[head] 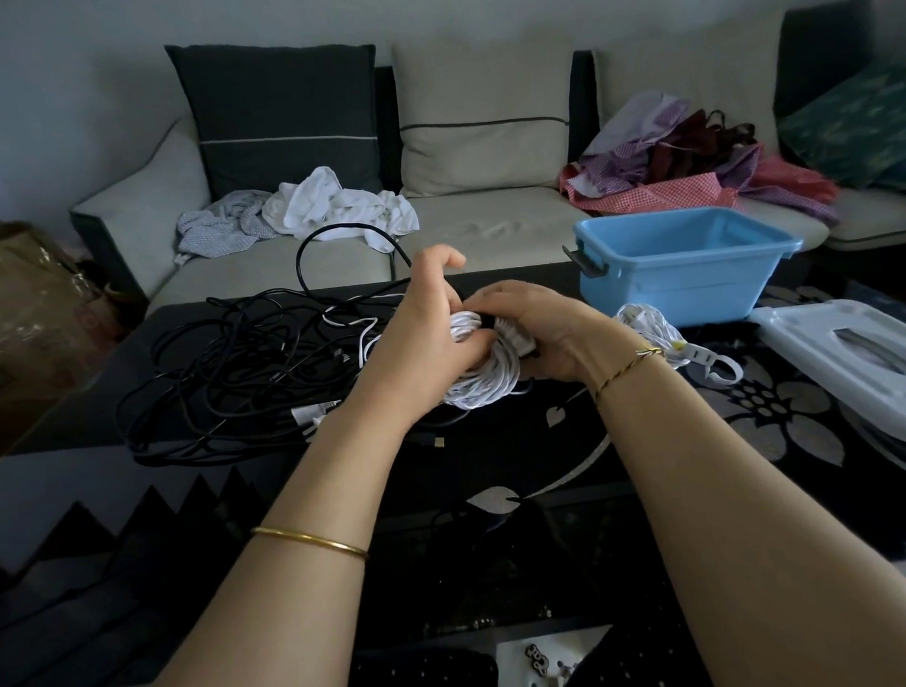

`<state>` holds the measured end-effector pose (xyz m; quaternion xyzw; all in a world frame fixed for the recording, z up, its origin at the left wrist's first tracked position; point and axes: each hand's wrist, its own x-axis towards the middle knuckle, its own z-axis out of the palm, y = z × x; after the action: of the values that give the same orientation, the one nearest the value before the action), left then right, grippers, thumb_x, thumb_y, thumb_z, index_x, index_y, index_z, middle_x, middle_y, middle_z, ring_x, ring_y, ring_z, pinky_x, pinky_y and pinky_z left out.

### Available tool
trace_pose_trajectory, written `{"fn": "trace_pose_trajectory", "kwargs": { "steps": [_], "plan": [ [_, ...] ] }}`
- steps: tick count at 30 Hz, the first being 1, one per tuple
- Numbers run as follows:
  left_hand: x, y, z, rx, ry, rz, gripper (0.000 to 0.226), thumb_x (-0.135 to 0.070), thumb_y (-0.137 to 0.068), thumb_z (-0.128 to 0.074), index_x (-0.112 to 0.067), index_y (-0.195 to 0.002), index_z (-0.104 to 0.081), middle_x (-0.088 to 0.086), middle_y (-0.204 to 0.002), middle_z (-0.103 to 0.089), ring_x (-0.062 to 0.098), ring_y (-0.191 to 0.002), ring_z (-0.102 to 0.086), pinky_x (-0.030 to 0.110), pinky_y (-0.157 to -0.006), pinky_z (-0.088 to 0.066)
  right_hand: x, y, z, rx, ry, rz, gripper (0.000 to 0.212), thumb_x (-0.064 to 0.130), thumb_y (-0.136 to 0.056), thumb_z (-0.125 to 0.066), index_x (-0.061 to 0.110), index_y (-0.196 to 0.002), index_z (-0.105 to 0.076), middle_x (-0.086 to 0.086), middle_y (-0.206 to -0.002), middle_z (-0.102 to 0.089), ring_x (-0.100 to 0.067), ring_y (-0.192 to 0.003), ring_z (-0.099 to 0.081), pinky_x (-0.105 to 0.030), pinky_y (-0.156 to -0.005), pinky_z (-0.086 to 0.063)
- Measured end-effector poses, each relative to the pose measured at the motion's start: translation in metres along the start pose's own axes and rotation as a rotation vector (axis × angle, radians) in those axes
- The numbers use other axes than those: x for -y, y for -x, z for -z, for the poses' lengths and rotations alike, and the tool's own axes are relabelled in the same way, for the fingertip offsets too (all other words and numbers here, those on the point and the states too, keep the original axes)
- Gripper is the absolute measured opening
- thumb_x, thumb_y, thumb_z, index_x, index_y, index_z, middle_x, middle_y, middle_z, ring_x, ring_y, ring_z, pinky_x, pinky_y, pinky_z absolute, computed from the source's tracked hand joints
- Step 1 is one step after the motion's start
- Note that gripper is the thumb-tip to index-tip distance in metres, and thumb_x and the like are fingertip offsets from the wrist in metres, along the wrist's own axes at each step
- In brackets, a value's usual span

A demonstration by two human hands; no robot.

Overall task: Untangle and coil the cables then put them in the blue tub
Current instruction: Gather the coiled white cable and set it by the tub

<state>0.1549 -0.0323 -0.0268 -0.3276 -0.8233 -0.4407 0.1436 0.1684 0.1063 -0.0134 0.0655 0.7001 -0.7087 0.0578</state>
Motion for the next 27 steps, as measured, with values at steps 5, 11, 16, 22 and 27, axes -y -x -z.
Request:
{"fn": "trace_pose_trajectory", "kwargs": {
  "steps": [5, 11, 16, 22, 27],
  "plan": [
    [-0.004, 0.002, -0.002, -0.023, -0.07, -0.031, 0.048, -0.012, -0.083, -0.071, -0.01, -0.121, -0.041, 0.001, -0.114, -0.042, 0.012, -0.094, -0.047, 0.016, -0.079, -0.037, -0.003, -0.006, -0.002, -0.166, -0.148, 0.05, 0.018, 0.005, -0.087, -0.063, 0.014, -0.079, -0.049, -0.006, -0.066, -0.054, -0.016, -0.048, -0.053, -0.024, -0.043, -0.048],
    [-0.004, 0.004, -0.004, 0.031, -0.173, -0.053, 0.035, -0.019, -0.088, -0.066, -0.008, -0.116, -0.048, 0.004, -0.111, -0.051, 0.014, -0.093, -0.051, 0.022, -0.075, -0.038, -0.008, -0.014, -0.004, -0.326, -0.004, 0.114, 0.025, 0.003, -0.08, -0.067, 0.014, -0.077, -0.045, -0.006, -0.07, -0.048, -0.017, -0.057, -0.047, -0.027, -0.051, -0.043],
    [0.0, -0.001, -0.012, 0.04, -0.257, -0.045, 0.036, -0.022, -0.089, -0.064, -0.005, -0.119, -0.052, 0.007, -0.117, -0.053, 0.019, -0.102, -0.055, 0.027, -0.082, -0.041, -0.01, -0.019, -0.005, -0.445, 0.108, 0.176, 0.028, 0.0, -0.079, -0.062, 0.015, -0.069, -0.041, -0.004, -0.066, -0.044, -0.018, -0.061, -0.044, -0.03, -0.056, -0.04],
    [-0.001, -0.003, -0.012, 0.086, -0.252, 0.026, 0.034, -0.025, -0.093, -0.059, -0.007, -0.12, -0.049, 0.009, -0.115, -0.061, 0.022, -0.102, -0.057, 0.034, -0.083, -0.044, -0.008, -0.018, -0.006, -0.486, 0.279, 0.243, 0.016, 0.013, -0.084, -0.061, 0.013, -0.078, -0.047, -0.001, -0.069, -0.051, -0.017, -0.066, -0.051, -0.029, -0.062, -0.045],
    [0.005, -0.007, -0.005, -0.035, -0.008, 0.157, 0.022, -0.025, -0.091, -0.062, -0.01, -0.105, -0.054, -0.001, -0.093, -0.06, 0.015, -0.085, -0.057, 0.019, -0.066, -0.036, 0.002, -0.01, -0.001, -0.575, 0.403, 0.362, 0.017, 0.028, -0.097, -0.041, 0.013, -0.092, -0.049, 0.005, -0.073, -0.048, -0.011, -0.068, -0.046, -0.025, -0.056, -0.035]
  ]
}}
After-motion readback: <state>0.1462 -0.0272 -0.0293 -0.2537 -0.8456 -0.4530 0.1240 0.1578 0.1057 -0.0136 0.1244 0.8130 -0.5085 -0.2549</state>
